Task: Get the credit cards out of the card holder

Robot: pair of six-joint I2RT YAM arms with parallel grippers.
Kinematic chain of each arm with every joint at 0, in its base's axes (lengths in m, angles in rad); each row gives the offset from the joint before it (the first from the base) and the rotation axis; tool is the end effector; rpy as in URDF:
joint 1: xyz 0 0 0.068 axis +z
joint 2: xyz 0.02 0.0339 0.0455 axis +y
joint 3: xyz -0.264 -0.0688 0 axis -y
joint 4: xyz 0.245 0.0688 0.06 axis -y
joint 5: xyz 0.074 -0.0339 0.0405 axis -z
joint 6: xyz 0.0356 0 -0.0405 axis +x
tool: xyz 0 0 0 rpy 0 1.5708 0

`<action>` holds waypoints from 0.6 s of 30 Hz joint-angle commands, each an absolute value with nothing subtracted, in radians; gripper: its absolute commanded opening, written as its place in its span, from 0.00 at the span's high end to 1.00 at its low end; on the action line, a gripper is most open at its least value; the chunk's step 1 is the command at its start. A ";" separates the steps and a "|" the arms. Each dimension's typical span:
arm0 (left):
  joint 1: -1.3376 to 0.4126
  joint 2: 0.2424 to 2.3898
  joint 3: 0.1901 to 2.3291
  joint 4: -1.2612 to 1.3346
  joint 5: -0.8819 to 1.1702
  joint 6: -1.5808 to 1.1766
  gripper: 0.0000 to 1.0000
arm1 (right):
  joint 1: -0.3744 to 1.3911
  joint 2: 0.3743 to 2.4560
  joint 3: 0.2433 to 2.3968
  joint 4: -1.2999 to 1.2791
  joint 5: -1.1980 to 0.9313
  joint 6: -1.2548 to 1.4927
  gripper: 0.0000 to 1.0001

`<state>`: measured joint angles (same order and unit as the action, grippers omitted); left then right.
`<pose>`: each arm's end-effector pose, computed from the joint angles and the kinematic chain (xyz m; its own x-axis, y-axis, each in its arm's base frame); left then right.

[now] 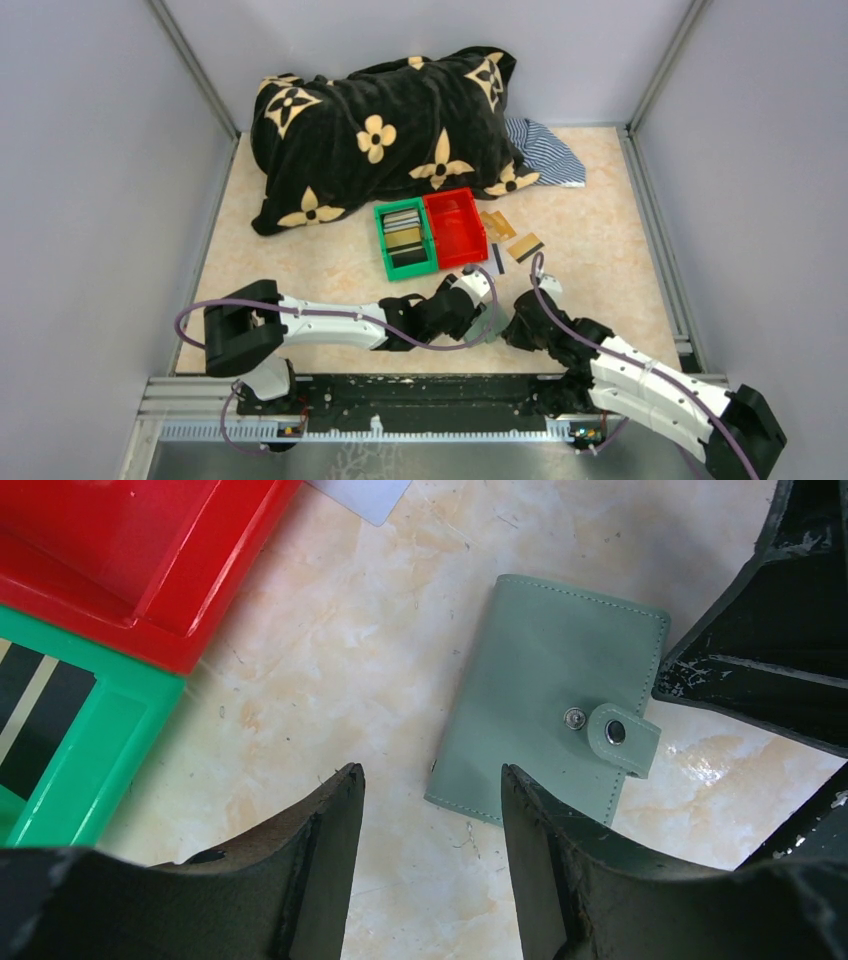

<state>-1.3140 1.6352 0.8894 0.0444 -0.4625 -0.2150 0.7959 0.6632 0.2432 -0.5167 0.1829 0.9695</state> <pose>0.1013 -0.3234 0.1865 -0.3263 0.4909 -0.8078 0.7261 0.6773 0.1183 0.0919 0.0846 0.1431 -0.8360 0.3052 -0.4560 0.1100 0.9074 0.4056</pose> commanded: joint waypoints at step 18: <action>-1.319 1.580 0.885 0.029 -0.506 -0.222 0.41 | 0.759 0.754 0.360 -0.422 0.210 0.846 1.00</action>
<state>-1.3140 1.6302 0.8894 0.0345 -0.4850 -0.2161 0.7788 0.7277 0.2977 -0.4778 0.2008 0.8852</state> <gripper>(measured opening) 0.592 0.005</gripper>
